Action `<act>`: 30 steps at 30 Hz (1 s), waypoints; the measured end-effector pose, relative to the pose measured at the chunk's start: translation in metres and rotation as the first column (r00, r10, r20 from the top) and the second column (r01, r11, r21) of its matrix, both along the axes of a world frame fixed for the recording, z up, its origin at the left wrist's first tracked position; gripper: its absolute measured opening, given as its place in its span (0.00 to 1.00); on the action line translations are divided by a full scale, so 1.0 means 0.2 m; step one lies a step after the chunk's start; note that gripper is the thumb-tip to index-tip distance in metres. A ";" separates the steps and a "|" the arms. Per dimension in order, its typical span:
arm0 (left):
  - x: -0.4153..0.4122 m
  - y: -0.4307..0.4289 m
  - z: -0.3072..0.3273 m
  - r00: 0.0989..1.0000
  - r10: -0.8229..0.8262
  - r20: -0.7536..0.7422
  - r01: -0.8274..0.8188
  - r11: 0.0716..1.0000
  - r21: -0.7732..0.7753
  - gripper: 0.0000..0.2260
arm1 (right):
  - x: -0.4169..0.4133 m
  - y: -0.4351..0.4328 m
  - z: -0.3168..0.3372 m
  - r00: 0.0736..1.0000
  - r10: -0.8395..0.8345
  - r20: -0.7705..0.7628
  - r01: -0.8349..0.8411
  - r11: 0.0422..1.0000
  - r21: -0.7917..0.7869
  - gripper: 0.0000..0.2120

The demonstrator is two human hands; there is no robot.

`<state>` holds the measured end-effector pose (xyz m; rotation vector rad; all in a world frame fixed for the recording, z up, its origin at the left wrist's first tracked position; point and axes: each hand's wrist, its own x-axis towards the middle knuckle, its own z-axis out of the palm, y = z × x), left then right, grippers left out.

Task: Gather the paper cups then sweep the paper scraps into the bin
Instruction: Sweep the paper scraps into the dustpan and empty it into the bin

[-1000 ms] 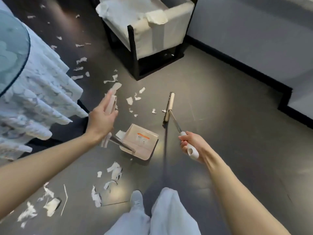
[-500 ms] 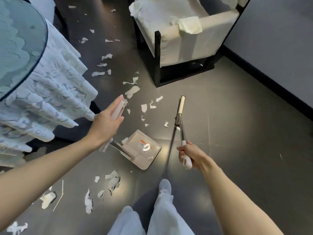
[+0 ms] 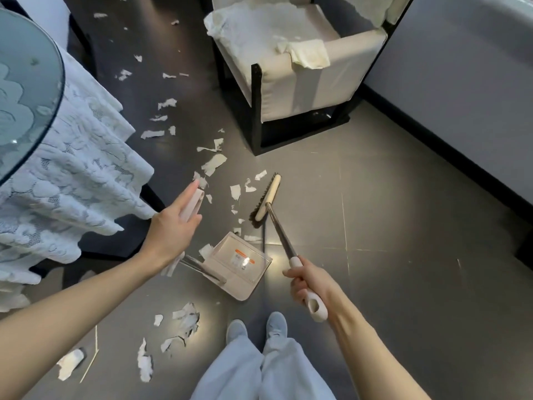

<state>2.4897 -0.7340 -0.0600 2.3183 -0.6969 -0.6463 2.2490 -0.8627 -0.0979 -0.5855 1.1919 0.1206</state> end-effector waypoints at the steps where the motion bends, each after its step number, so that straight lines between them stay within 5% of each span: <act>1: 0.01 0.00 0.00 1.000 0.002 -0.009 -0.002 1.000 -0.004 0.30 | 0.02 -0.03 0.02 1.000 -0.003 0.001 0.003 1.000 -0.015 0.14; 11: 0.14 -0.11 0.08 0.999 0.041 -0.002 -0.041 0.999 -0.017 0.29 | 0.27 -0.46 -0.07 0.944 0.259 -0.206 -0.314 0.898 -0.308 0.07; 21: 0.26 -0.22 0.04 0.995 0.098 0.005 -0.097 0.995 -0.031 0.30 | 0.60 -0.83 -0.33 0.821 0.452 -0.349 -0.522 0.842 -0.137 0.02; 24: 0.28 -0.17 0.03 0.992 0.125 0.019 -0.124 0.992 -0.014 0.30 | 0.63 -0.76 -0.34 0.706 0.555 -0.440 -0.657 0.746 -0.112 0.03; 28: 0.31 -0.03 0.02 0.988 0.139 0.060 -0.140 0.990 0.003 0.30 | 0.70 -0.58 -0.30 0.422 0.720 -0.551 -0.905 0.372 -0.207 0.07; 30: 0.32 0.08 0.02 0.986 0.150 0.070 -0.150 0.989 -0.004 0.29 | 0.71 -0.46 -0.28 0.346 0.760 -0.550 -0.938 0.286 -0.195 0.06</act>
